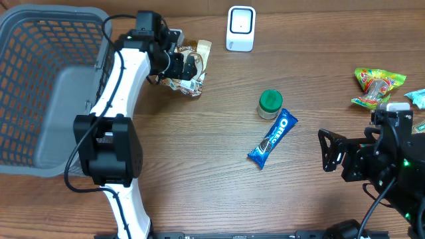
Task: Scan the item barcode
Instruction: 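Move the left gripper back over the tan snack bag, then lower the left gripper and close it on the tan snack bag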
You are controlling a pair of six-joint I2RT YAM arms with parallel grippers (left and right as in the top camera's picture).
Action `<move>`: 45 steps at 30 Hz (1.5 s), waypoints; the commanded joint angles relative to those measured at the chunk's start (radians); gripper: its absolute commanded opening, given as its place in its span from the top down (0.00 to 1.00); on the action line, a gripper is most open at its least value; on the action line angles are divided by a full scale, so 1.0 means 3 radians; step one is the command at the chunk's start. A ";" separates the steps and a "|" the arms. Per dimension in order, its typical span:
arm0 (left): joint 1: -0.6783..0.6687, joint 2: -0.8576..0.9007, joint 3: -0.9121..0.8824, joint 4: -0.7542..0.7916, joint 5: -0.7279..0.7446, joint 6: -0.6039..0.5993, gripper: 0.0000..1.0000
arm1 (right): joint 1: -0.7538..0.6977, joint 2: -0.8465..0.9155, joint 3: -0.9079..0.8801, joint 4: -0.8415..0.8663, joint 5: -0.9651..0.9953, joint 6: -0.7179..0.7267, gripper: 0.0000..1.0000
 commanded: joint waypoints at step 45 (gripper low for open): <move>0.0202 -0.0024 -0.0039 0.0449 0.0373 -0.0092 0.00 | 0.0010 -0.0015 0.0006 0.0037 -0.0057 0.0003 0.00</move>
